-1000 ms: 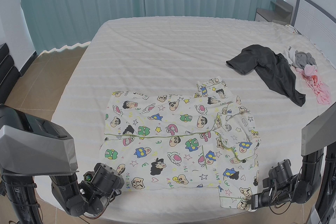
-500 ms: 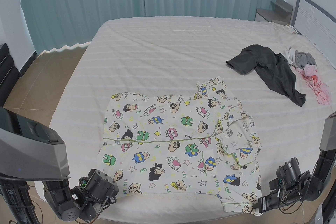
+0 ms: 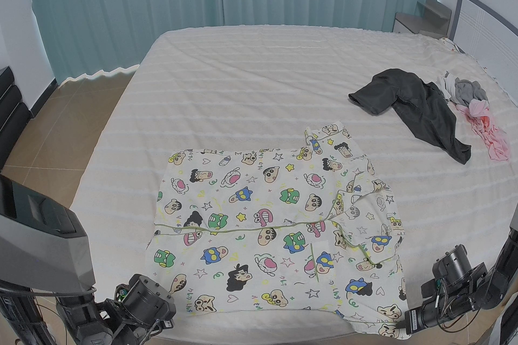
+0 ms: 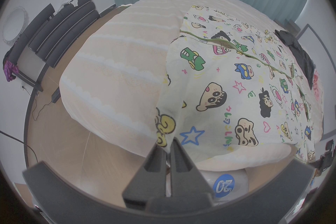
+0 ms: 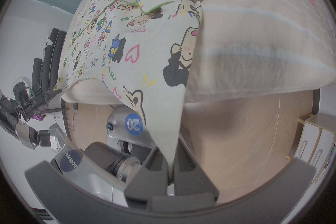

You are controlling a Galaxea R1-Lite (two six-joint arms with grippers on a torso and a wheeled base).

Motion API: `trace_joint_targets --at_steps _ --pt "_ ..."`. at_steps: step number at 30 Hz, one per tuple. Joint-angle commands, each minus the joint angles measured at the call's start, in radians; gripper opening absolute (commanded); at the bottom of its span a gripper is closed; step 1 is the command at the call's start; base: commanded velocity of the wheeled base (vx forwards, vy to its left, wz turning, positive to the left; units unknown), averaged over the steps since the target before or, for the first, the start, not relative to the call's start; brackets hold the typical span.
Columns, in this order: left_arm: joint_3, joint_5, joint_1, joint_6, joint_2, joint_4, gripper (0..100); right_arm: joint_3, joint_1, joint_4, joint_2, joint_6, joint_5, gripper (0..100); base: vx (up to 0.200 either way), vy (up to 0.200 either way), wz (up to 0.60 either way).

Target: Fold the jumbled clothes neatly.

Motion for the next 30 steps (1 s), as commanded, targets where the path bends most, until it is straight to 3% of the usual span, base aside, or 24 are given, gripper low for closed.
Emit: trace_joint_targets --at_steps 1,13,21,30 --pt "0.021 0.001 -0.017 0.000 -0.008 -0.001 0 0.018 0.009 0.042 -0.059 -0.002 0.014 0 0.000 0.000 0.00" --pt "0.065 -0.002 -0.021 -0.002 -0.025 -0.003 0 0.018 0.012 0.159 -0.094 -0.014 0.031 0 0.000 0.000 0.00" --pt "0.015 -0.011 -0.015 0.001 -0.105 -0.001 0 0.018 -0.010 0.056 -0.174 -0.007 0.100 0 0.000 0.000 0.00" --pt "-0.131 -0.008 0.111 0.058 -0.155 0.003 0 -0.094 -0.105 0.007 -0.307 0.053 0.143 0 0.000 0.000 0.00"
